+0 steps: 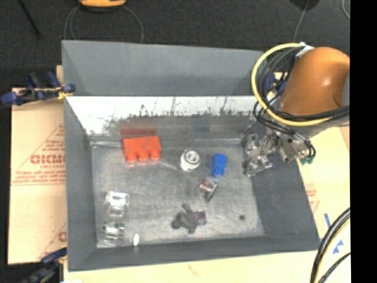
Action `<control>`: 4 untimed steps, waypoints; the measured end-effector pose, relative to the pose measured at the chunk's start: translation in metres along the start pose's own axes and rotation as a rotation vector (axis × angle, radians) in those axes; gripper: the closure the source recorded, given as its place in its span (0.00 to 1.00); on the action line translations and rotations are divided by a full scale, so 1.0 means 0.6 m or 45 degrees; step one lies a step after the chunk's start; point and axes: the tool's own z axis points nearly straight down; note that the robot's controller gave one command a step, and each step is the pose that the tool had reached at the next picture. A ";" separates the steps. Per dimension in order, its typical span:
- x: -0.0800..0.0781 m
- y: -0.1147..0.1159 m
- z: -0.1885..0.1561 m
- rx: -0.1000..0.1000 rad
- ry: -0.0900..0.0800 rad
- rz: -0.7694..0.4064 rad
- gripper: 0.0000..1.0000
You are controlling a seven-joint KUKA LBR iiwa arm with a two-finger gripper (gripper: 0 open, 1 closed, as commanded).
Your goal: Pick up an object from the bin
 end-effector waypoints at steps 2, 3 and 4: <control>-0.141 0.061 0.130 -0.012 0.010 -0.139 0.00; -0.177 0.070 0.220 -0.010 0.004 -0.450 0.00; -0.178 0.069 0.217 -0.008 0.000 -0.447 1.00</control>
Offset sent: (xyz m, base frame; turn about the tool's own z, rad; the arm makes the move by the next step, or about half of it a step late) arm 0.0000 0.0000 0.0000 0.0000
